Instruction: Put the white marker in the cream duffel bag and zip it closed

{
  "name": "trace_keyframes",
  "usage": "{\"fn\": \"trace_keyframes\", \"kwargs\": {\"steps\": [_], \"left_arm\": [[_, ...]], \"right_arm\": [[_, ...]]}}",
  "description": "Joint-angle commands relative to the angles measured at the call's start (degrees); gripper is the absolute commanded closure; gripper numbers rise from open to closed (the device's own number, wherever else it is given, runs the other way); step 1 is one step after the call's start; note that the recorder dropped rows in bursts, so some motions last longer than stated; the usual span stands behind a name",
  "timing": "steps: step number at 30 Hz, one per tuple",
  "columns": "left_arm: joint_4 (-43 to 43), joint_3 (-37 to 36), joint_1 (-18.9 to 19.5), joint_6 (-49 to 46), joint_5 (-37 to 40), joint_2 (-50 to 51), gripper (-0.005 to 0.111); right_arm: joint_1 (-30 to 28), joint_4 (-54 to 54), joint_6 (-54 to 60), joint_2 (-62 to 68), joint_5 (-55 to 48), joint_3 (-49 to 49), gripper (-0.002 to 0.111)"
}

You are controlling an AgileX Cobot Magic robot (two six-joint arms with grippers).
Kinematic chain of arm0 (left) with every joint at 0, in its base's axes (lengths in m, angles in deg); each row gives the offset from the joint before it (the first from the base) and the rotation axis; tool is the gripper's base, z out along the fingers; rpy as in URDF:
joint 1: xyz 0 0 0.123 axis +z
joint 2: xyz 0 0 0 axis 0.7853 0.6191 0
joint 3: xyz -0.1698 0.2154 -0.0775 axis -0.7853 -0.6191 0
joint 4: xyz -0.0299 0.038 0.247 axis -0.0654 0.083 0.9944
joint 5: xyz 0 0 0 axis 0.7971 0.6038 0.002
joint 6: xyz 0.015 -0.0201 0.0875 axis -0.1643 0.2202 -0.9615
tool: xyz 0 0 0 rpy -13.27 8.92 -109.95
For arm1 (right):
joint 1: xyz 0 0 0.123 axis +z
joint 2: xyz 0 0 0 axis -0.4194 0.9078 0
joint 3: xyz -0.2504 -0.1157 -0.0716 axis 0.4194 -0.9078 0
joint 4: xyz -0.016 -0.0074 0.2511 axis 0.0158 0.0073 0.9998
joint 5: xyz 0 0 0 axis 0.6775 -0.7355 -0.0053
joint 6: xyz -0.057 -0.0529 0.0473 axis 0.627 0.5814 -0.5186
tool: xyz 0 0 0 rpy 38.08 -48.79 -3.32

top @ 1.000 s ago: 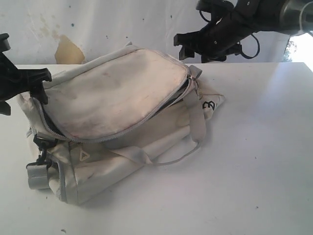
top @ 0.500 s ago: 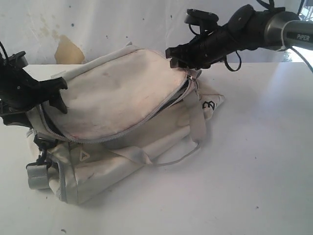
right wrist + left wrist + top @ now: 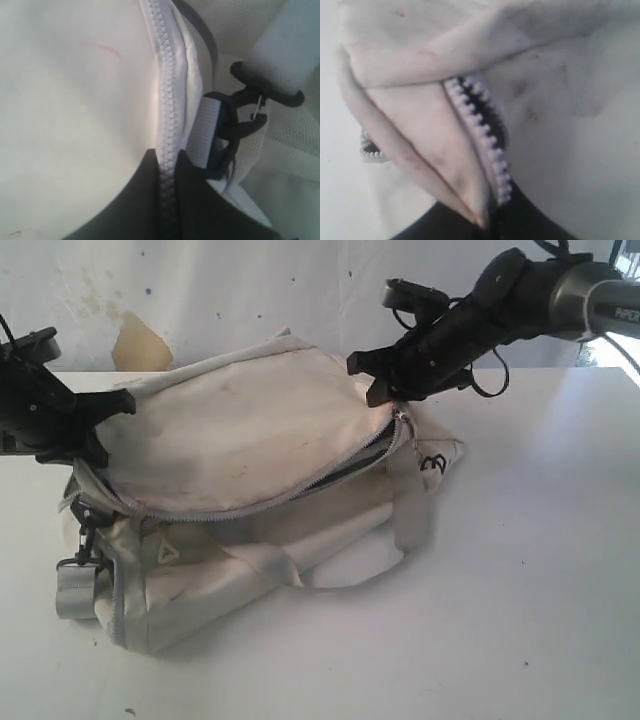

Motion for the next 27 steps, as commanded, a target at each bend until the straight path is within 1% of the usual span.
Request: {"fn": "trace_keyframes", "kwargs": {"steps": [1,3,6,9,12,18,22,23,24,26,27], "left_arm": [[-0.09,4.03,1.96,-2.00,0.28,-0.03,0.107],[-0.09,5.78,2.17,-2.47,0.44,0.07,0.107],[-0.09,8.35,2.43,-5.04,1.00,0.18,0.107],[-0.31,11.75,2.60,-7.78,3.65,1.75,0.107],[-0.45,15.10,2.60,-9.25,6.84,4.19,0.107],[-1.92,20.81,2.60,-10.27,9.36,8.47,0.107],[-5.15,21.75,2.60,-15.95,11.50,9.41,0.107],[-4.99,21.75,2.60,-16.58,11.73,9.41,0.105],[-4.58,21.86,2.60,-16.56,11.91,9.41,0.101],[-3.58,21.80,2.60,-16.56,12.02,8.72,0.088],[-3.18,21.80,2.60,-16.56,11.90,8.29,0.078]], "right_arm": [[-1.02,-13.55,-16.19,-3.95,-6.81,0.07,0.108],[-1.02,-16.20,-19.67,-5.26,-9.16,-0.31,0.108],[-1.02,-16.51,-20.82,-7.89,-10.92,-2.04,0.108],[-0.90,-16.51,-22.31,-10.86,-11.75,-4.67,0.108],[-0.90,-16.51,-23.18,-13.91,-11.75,-8.09,0.108],[-0.90,-17.23,-25.81,-19.24,-9.26,-15.57,0.108],[-0.90,-17.43,-27.13,-19.97,-7.95,-19.17,0.108],[-0.90,-17.43,-27.13,-19.97,-7.79,-19.93,0.108],[-0.90,-17.43,-27.13,-19.97,-7.49,-20.53,0.108],[-0.90,-17.43,-26.45,-19.97,-7.32,-20.66,0.108],[-0.90,-17.43,-25.29,-19.97,-7.32,-20.66,0.108]]}}
